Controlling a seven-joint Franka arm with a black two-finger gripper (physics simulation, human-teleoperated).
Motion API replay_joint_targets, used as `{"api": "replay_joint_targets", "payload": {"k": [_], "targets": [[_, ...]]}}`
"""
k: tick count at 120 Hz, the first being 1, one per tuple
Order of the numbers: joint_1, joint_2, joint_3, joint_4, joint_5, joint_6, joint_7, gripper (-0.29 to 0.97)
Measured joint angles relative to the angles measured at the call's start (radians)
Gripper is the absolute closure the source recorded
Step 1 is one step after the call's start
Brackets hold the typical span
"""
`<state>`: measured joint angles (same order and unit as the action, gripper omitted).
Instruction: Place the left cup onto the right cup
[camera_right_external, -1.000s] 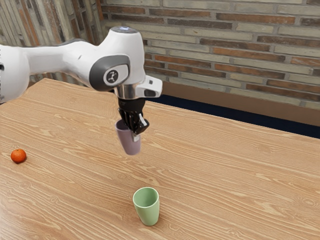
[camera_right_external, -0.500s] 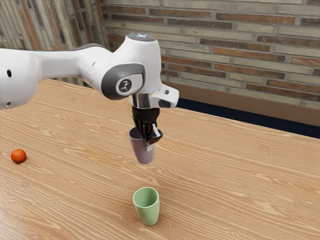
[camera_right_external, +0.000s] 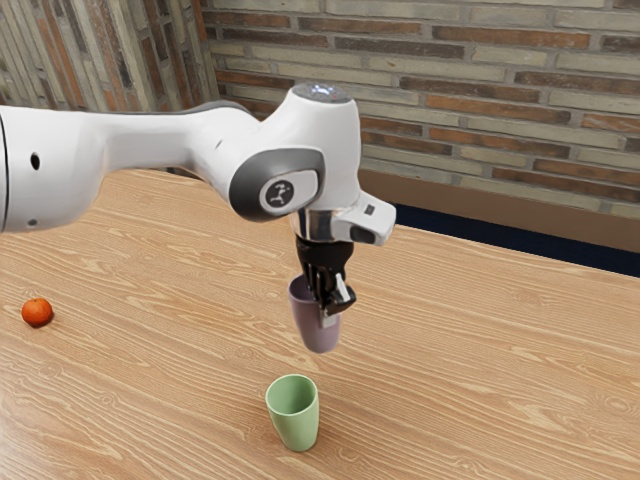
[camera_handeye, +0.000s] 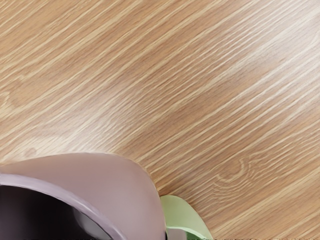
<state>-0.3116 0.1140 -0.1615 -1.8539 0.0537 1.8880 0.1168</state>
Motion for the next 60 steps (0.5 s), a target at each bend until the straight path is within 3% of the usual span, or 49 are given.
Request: {"api": "replay_joint_targets", "payload": {"k": [60], "targets": [[-0.049,-0.084,-0.001,-0.126,-0.037,0.045,0.003,0.78]]}}
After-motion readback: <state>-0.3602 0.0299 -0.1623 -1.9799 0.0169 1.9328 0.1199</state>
